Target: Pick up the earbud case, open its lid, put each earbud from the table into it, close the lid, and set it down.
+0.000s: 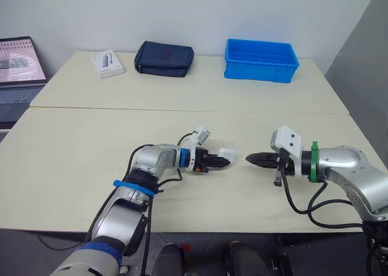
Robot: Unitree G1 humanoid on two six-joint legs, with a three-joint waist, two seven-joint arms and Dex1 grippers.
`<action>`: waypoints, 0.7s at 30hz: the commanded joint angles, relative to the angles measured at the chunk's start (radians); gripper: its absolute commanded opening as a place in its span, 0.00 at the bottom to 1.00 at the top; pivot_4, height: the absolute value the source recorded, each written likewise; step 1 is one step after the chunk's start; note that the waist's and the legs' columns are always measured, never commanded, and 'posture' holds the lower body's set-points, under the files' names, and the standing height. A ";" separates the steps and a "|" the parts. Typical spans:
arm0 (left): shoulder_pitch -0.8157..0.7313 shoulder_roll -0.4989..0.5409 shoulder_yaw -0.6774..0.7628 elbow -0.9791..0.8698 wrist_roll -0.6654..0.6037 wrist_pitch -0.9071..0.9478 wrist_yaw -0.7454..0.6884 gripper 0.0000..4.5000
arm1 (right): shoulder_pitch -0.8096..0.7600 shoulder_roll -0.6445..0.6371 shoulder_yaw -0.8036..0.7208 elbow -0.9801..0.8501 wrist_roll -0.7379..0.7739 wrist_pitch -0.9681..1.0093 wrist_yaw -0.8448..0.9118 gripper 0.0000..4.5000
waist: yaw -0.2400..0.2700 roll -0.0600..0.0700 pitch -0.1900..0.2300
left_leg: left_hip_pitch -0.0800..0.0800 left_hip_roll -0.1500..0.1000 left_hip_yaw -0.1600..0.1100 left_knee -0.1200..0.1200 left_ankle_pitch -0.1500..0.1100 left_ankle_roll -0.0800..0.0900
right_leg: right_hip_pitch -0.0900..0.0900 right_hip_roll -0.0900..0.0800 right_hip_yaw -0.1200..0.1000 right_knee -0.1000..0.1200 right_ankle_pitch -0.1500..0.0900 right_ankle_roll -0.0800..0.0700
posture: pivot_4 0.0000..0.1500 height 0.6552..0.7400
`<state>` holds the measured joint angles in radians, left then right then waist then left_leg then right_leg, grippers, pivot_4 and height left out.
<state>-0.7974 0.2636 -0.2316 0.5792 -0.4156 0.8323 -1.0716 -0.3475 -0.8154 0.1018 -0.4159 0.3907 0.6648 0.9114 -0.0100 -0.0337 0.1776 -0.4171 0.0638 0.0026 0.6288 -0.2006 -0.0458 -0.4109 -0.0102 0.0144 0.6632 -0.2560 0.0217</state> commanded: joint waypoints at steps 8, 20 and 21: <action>0.034 0.134 -0.020 -0.129 0.036 0.052 -0.070 0.95 | 0.015 -0.052 -0.023 -0.065 0.026 -0.007 0.077 0.00 | -0.017 0.000 0.000 | 0.001 0.000 0.000 0.000 0.000 0.000 | 0.000 0.000 0.000 0.002 0.000 -0.001 | 1.00 1.00; 0.325 0.479 0.098 -0.647 0.080 -0.236 -0.074 1.00 | -0.073 -0.107 -0.022 0.001 0.002 -0.115 0.183 0.77 | -0.022 0.001 0.001 | 0.002 0.001 0.001 -0.001 0.000 0.000 | -0.001 0.000 0.001 0.002 0.000 -0.002 | 1.00 1.00; 0.357 0.516 0.125 -0.690 0.065 -0.270 -0.108 1.00 | -0.082 -0.118 -0.033 0.002 0.020 -0.115 0.209 0.85 | -0.020 0.001 0.001 | 0.001 0.001 0.001 -0.001 0.000 0.000 | -0.001 0.000 0.001 0.001 0.000 -0.002 | 1.00 1.00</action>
<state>-0.4576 0.7381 -0.1672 -0.0182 -0.3331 0.6366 -1.1354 -0.4076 -0.9127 0.1003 -0.4060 0.3956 0.5724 1.0809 -0.0302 -0.0326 0.1783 -0.4159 0.0650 0.0049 0.6276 -0.2006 -0.0460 -0.4119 -0.0115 0.0157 0.6639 -0.2561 0.0201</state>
